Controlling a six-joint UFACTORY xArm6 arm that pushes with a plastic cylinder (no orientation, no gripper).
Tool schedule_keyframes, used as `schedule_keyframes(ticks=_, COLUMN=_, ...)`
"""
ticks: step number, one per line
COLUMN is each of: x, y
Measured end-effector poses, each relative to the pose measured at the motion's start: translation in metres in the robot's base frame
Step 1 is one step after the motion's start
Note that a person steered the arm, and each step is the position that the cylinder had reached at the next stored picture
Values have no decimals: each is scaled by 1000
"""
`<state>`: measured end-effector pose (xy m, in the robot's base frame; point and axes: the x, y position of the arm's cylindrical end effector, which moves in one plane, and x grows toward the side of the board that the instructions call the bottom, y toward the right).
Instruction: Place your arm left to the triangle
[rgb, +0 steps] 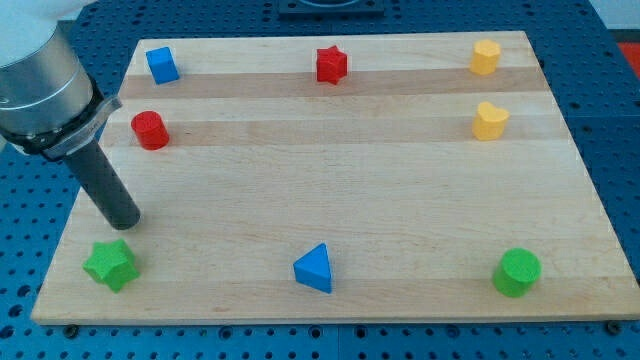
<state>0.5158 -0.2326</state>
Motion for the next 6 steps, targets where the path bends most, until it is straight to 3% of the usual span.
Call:
schedule_keyframes(ticks=1, x=0, y=1)
schedule_keyframes(ticks=2, x=2, y=108)
schedule_keyframes(ticks=3, x=2, y=151)
schedule_keyframes(ticks=6, x=64, y=146)
